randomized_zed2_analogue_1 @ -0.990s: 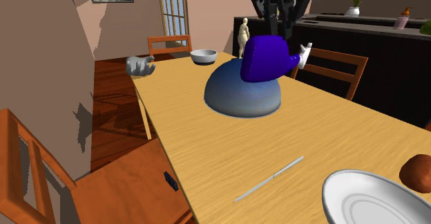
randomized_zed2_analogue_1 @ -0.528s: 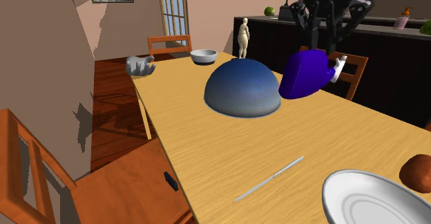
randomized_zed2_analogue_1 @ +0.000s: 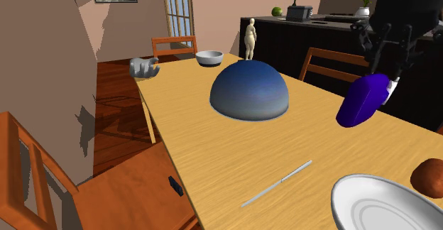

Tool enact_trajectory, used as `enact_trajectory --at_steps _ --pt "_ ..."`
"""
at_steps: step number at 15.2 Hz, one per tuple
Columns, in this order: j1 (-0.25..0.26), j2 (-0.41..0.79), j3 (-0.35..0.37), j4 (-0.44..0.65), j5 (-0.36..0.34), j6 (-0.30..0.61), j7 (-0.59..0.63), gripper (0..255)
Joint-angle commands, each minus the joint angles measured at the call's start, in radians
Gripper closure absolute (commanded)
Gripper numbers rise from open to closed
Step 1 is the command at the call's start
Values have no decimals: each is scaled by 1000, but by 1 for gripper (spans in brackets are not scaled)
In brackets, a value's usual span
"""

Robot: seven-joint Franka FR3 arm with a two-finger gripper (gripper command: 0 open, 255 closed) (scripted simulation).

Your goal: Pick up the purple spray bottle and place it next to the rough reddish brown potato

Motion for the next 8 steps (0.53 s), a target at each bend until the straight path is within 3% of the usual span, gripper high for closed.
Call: enact_trajectory --at_steps 1,8 --pt "-15 16 -31 -3 5 21 -48 255" --pt "-68 94 -125 8 28 92 -200 255"
